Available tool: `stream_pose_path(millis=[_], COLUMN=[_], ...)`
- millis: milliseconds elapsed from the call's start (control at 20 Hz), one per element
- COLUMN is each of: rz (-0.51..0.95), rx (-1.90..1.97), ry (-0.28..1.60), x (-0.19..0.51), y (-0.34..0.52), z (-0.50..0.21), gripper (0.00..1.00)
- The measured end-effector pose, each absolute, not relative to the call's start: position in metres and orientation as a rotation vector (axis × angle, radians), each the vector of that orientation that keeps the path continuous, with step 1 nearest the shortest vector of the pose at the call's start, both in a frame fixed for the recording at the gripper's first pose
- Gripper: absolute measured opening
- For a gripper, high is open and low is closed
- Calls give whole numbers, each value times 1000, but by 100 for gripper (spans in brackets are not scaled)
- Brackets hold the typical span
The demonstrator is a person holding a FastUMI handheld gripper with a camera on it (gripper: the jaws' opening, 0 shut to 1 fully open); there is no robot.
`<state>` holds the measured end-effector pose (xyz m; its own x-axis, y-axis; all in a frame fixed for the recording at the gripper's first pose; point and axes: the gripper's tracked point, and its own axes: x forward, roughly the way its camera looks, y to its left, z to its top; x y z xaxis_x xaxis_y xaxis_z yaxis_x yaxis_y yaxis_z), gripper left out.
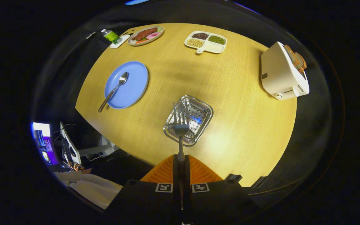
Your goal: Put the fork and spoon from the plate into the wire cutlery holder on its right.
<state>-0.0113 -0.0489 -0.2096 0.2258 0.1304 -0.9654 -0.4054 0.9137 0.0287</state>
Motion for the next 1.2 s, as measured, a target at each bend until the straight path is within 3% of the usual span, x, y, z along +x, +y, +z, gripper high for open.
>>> stream_pose_path(millis=[850, 950, 1200], rz=[345, 338, 325], rx=[-294, -281, -207], ry=[1550, 1546, 1462], x=[18, 23, 37], y=[-55, -54, -45], z=[-245, -244, -233], gripper=[8, 11, 44])
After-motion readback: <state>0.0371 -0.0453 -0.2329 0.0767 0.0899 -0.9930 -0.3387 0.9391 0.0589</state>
